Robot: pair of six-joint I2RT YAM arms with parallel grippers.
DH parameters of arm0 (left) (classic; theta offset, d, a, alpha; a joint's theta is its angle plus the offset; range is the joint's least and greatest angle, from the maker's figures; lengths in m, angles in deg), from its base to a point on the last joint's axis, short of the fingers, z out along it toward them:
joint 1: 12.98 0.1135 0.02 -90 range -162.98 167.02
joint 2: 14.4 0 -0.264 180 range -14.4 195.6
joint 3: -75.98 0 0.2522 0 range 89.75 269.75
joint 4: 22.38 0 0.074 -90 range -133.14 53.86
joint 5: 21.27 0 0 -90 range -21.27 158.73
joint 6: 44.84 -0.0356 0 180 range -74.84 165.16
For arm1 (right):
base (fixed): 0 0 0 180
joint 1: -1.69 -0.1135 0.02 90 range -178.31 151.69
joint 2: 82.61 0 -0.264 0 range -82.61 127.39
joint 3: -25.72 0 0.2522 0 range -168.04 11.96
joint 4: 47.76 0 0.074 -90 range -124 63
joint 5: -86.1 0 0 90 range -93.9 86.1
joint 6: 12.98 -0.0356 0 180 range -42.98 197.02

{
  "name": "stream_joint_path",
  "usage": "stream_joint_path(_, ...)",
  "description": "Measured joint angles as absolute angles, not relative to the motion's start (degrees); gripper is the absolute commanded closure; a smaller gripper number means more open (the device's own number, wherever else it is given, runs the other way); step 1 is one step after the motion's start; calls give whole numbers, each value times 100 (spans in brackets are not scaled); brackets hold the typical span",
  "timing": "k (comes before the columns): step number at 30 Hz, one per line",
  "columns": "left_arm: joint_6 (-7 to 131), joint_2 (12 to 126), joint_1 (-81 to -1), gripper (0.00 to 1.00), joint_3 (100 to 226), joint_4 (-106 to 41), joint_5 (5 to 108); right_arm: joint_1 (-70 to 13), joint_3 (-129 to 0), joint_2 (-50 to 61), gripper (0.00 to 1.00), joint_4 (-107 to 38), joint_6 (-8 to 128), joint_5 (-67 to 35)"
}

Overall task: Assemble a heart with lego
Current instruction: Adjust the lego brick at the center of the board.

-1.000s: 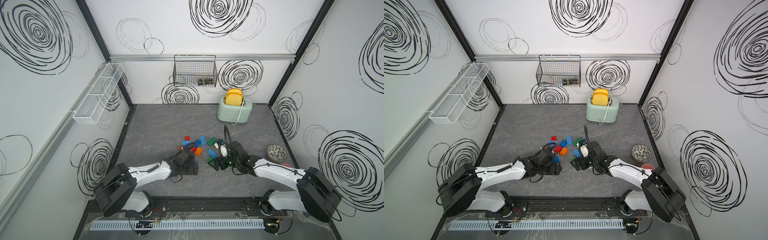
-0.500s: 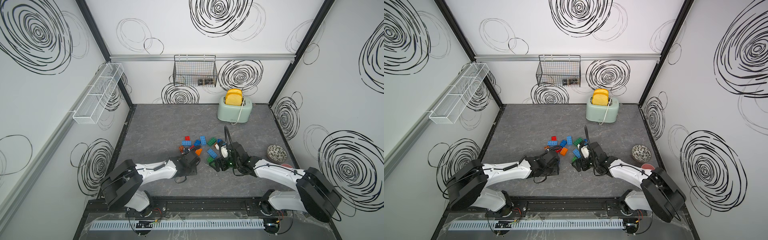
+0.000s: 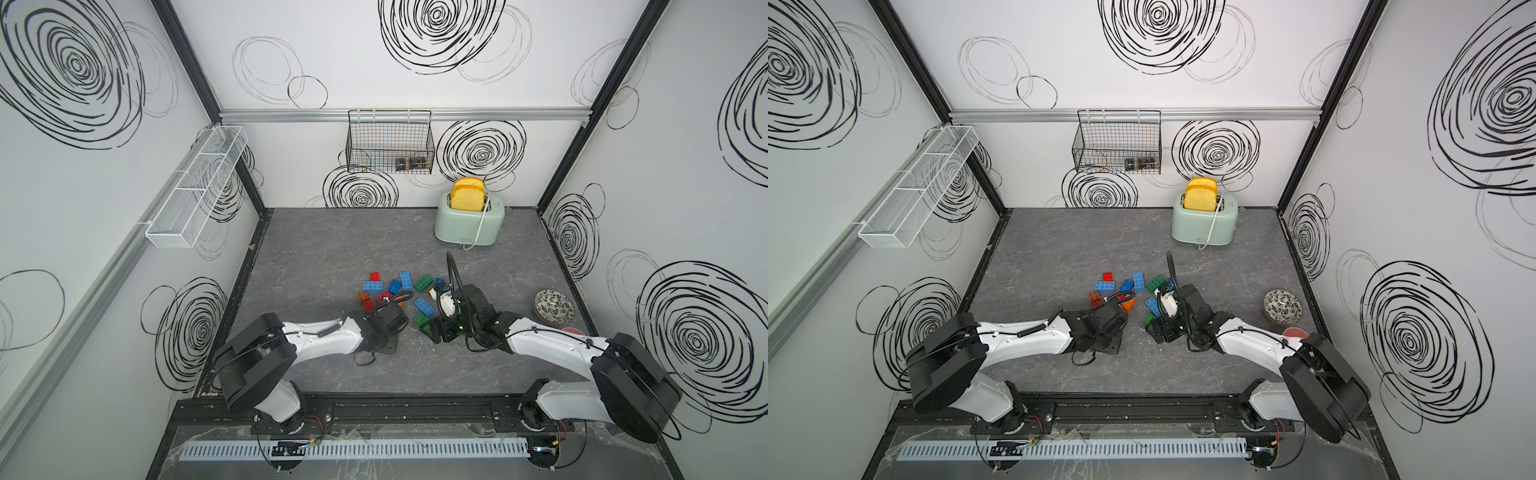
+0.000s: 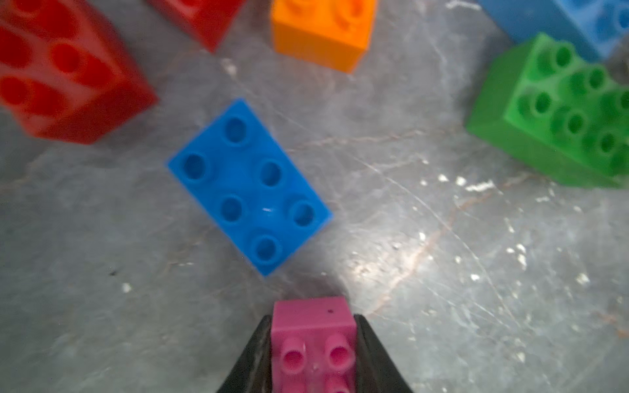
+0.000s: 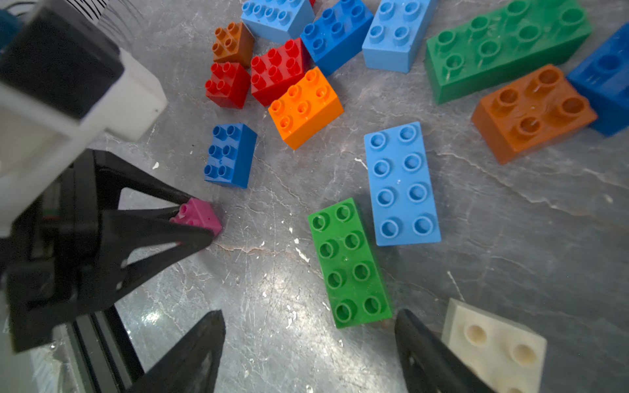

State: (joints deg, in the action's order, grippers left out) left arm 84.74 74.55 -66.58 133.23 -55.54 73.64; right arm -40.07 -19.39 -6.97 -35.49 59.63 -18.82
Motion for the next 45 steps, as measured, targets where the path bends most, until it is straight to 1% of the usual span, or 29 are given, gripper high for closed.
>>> stream_joint_path(4, 8436, 7564, -6914, 61, 13417, -5422, 7152, -4243, -2178, -383, 27, -3414, 6007, -1650)
stream_joint_path(9, 8753, 7595, -6953, 59, 13417, -5241, 6988, -4472, -2525, 37, 32, -3224, 6064, -1312)
stream_joint_path(10, 8815, 7597, -6947, 57, 13415, -5221, 6968, -4492, -2580, 90, 33, -3187, 6079, -1253)
stream_joint_path(15, 9003, 7568, -6872, 42, 13378, -5049, 6822, -4538, -2818, 280, 37, -2985, 6164, -1003)
stream_joint_path(18, 9022, 7359, -6748, 38, 13185, -4957, 6638, -4553, -2943, 358, 37, -2850, 6223, -870)
stream_joint_path(22, 8972, 6838, -6411, 37, 12906, -5029, 6424, -4557, -3039, 391, 37, -2677, 6291, -752)
stream_joint_path(28, 8799, 5947, -5570, 37, 12615, -5081, 6269, -4557, -3150, 457, 37, -2509, 6320, -671)
stream_joint_path(31, 8773, 5695, -5253, 37, 12374, -5057, 6212, -4557, -3235, 608, 38, -2492, 6352, -669)
stream_joint_path(36, 8753, 5665, -5115, 37, 12125, -4985, 6094, -4689, -3432, 828, 46, -2502, 6422, -608)
stream_joint_path(45, 8710, 5492, -4811, 37, 11909, -4795, 5947, -5113, -3572, 905, 46, -2360, 6446, -724)
